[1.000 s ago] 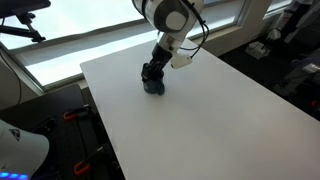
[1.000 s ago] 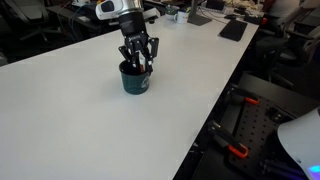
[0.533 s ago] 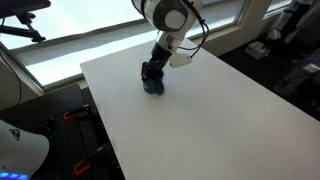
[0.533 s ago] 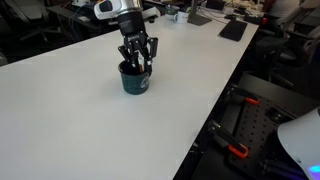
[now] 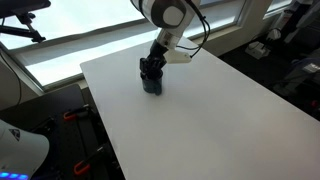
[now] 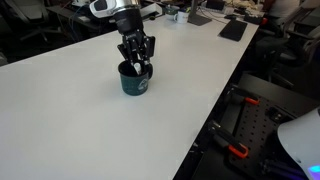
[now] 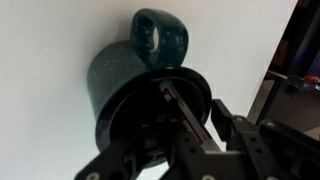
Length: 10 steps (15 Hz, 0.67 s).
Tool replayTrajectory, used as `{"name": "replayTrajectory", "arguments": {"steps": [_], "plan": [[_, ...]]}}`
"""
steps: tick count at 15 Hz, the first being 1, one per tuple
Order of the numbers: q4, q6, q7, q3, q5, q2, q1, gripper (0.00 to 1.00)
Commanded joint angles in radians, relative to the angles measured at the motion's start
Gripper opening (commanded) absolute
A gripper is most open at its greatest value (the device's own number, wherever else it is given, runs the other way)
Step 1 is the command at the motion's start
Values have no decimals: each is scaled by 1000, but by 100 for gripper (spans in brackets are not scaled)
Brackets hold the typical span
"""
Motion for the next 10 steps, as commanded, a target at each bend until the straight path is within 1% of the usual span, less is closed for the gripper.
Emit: {"name": "replayTrajectory", "arguments": {"steps": [1,2,3,4,5,7,8,9,10], "plan": [[-18,-4,74,-9,11,-27,15,13],[-18,-4,87,-9,8,-27,15,13],[-16,-6,96,-8,6,-24,15,46],[-14,-3,104,-7,6,-22,14,65],[-17,6,103,-7,3,-24,13,70],[-18,24,91,-5,-3,-24,12,84],[-18,34,84,-5,-10,-23,13,93],[-17,40,81,-4,-16,-22,15,99],[-15,45,78,-4,-21,-21,15,100]]}}
